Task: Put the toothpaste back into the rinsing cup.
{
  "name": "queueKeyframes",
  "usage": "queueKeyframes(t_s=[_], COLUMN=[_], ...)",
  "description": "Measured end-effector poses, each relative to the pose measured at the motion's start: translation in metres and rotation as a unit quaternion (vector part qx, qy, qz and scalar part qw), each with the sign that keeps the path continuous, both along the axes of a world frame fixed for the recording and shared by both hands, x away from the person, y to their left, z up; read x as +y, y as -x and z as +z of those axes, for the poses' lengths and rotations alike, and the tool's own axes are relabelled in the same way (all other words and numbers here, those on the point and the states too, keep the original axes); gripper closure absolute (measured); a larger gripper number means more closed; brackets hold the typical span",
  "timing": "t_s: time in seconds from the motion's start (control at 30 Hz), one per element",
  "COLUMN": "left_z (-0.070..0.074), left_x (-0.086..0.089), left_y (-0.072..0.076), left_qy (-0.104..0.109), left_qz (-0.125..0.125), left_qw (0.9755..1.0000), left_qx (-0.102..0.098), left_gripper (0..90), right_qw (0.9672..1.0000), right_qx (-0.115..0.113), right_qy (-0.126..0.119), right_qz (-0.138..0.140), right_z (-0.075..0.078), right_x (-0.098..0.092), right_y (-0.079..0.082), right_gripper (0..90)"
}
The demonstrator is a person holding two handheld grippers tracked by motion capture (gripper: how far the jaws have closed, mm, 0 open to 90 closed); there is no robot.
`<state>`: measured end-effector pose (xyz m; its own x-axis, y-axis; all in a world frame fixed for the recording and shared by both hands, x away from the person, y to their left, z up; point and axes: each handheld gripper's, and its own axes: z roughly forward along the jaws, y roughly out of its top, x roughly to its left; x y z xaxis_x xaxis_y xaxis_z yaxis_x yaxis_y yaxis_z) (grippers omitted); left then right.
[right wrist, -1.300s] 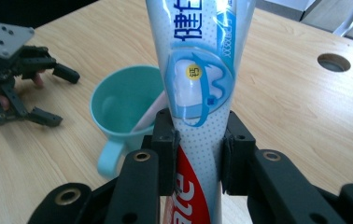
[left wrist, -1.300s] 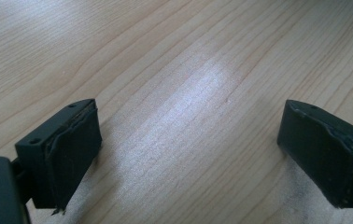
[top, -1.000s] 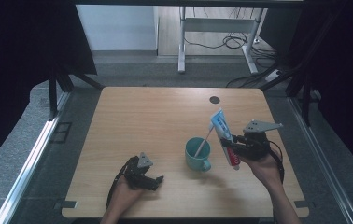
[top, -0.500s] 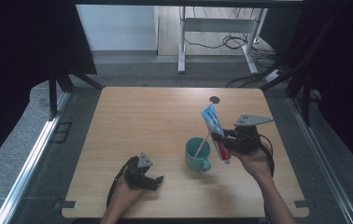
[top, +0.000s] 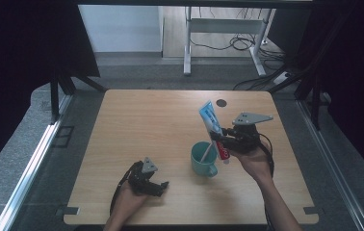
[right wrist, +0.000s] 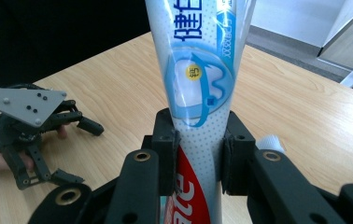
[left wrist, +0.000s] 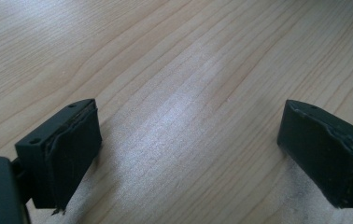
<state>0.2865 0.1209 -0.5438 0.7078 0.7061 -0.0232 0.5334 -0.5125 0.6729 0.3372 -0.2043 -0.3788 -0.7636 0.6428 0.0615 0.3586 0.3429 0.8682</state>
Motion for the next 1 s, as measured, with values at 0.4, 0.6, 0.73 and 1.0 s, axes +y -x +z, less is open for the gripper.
queueKeyframes(t_s=[0.4, 0.6, 0.73, 1.0], left_z=[0.000, 0.000, 0.000, 0.000], left_x=[0.000, 0.000, 0.000, 0.000], left_y=[0.000, 0.000, 0.000, 0.000], left_qy=[0.001, 0.001, 0.001, 0.001], left_qz=[0.000, 0.000, 0.000, 0.000], left_qw=[1.0000, 1.0000, 1.0000, 1.0000], left_qx=[-0.001, -0.001, -0.001, -0.001], left_gripper=[6.1, 6.1, 6.1, 6.1], right_qw=[0.9999, 0.9999, 0.9999, 0.9999], right_qx=[-0.007, -0.010, -0.011, -0.012], right_qy=[-0.006, -0.005, -0.004, -0.002], right_qz=[0.007, 0.009, 0.010, 0.011], right_z=[0.005, 0.006, 0.005, 0.000], right_x=[0.018, 0.026, 0.031, 0.039], right_y=[-0.006, -0.008, -0.010, -0.013], right_gripper=[71.2, 71.2, 71.2, 71.2])
